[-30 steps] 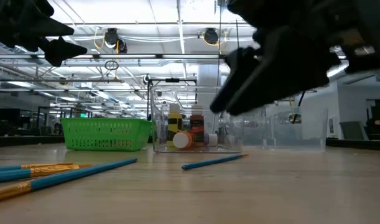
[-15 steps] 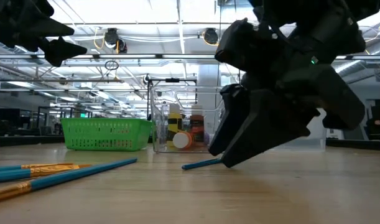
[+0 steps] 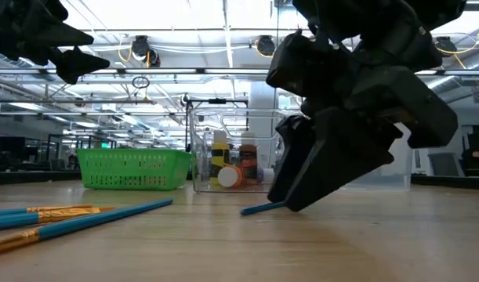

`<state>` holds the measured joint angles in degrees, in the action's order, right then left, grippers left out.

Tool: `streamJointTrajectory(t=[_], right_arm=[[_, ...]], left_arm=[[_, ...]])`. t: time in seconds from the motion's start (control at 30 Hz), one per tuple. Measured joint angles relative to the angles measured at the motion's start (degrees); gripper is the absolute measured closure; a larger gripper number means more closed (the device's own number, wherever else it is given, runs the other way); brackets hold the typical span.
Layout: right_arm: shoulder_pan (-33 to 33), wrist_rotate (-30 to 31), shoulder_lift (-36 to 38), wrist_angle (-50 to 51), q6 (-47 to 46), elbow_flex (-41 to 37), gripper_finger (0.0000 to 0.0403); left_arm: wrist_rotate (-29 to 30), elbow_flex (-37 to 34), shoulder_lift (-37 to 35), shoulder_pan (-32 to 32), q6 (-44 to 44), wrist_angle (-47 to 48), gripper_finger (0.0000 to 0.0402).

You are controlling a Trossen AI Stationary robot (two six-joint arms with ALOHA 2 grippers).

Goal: Pick & Place Paint Supplies
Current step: Put the blue paint brush into the white bin

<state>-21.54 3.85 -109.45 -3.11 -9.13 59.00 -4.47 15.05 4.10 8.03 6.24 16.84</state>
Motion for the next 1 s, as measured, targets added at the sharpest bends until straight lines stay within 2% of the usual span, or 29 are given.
streamJointTrajectory(t=[0.47,0.57,0.7,0.87,1.0], right_arm=[[-3.1,-11.5,3.9,2.5,-6.2,-0.4,0.0206],[-3.3,-11.1,5.8,2.7,-4.8,-0.4,0.0207],[-3.4,-8.8,9.3,7.8,-2.0,-0.4,0.0207],[-4.2,-0.1,13.8,19.6,5.6,-0.3,0.0207],[-4.4,0.7,15.3,29.0,8.4,-0.3,0.0207]], left_arm=[[0.0,0.0,0.0,0.0,0.0,0.0,0.0078],[0.0,0.0,0.0,0.0,0.0,0.0,0.0084],[0.0,0.0,0.0,0.0,0.0,0.0,0.0089],[0.0,0.0,0.0,0.0,0.0,0.0,0.0082],[0.0,0.0,0.0,0.0,0.0,-0.1,0.0076]])
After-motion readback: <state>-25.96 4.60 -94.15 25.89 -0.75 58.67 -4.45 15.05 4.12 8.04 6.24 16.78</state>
